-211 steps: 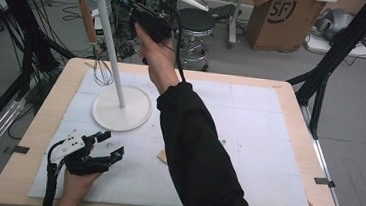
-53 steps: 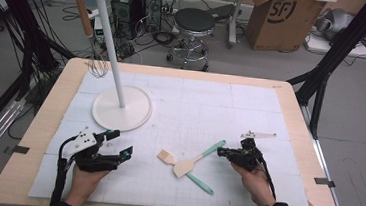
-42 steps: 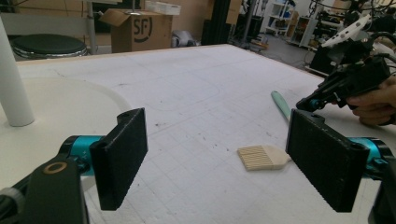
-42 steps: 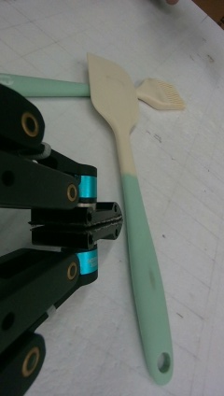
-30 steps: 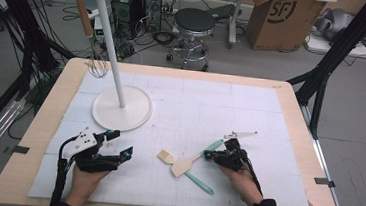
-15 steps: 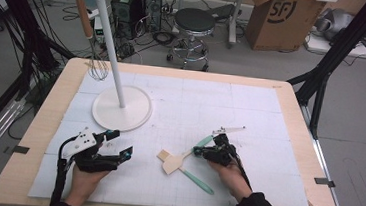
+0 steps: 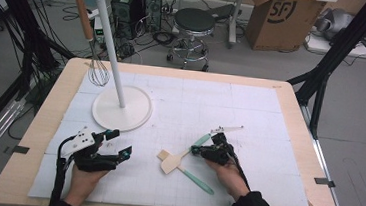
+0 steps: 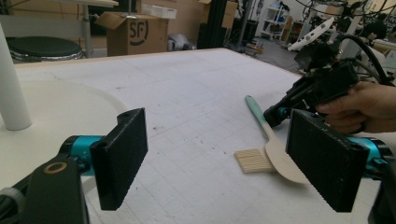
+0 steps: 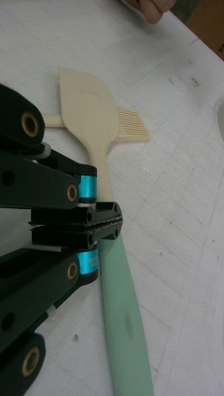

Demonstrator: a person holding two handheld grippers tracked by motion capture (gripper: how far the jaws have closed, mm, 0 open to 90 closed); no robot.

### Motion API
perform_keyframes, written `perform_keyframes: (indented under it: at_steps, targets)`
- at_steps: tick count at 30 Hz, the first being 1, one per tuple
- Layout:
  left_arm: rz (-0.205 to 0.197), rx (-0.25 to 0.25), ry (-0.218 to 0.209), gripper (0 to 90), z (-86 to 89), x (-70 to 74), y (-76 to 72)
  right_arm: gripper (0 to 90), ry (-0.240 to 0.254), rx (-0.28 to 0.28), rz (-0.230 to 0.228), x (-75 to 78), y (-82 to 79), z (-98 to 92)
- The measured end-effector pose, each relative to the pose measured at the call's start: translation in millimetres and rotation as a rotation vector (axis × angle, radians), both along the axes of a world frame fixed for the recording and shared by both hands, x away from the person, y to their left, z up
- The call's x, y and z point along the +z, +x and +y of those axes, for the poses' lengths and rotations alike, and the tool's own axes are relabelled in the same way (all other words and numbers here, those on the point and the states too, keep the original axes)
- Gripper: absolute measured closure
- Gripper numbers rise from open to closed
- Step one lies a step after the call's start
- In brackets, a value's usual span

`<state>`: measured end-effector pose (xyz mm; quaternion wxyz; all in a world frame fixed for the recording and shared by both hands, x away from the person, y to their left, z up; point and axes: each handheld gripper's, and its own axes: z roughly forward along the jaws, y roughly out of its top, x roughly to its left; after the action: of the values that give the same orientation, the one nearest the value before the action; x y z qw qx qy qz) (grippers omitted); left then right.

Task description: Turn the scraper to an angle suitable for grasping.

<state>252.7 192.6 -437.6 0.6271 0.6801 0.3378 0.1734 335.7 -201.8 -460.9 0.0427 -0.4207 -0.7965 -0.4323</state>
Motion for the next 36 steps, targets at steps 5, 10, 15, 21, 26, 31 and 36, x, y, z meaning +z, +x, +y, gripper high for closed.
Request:
perform_keyframes:
  at_steps: [5,10,15,21,26,31,36]
  targets:
    - [0.007,-0.012,0.018,21.5,-5.1,-1.7,2.2,89.8,-0.006,0.002,-0.01,0.1,-0.9,0.4]
    - [0.01,-0.012,0.026,21.4,-7.1,-2.0,2.7,89.8,-0.003,0.002,-0.014,-0.3,-0.5,0.4]
    - [0.013,-0.013,0.024,21.5,-6.6,-2.9,4.0,89.8,-0.001,0.001,-0.008,-0.3,-0.6,0.8]
    - [0.006,-0.013,0.021,21.4,-5.5,-2.4,3.7,89.8,0.005,0.003,-0.007,-0.9,1.4,1.9]
    - [0.007,-0.013,0.024,21.4,-6.5,-2.3,3.9,89.8,0.006,0.006,-0.006,-0.7,4.2,6.4]
    - [0.007,-0.015,0.023,21.4,-6.4,-2.5,4.2,89.8,0.008,0.01,-0.005,-0.6,6.4,12.2]
    - [0.006,-0.012,0.02,21.4,-5.2,-2.0,4.0,89.8,0.018,0.017,-0.005,-1.0,9.4,19.2]
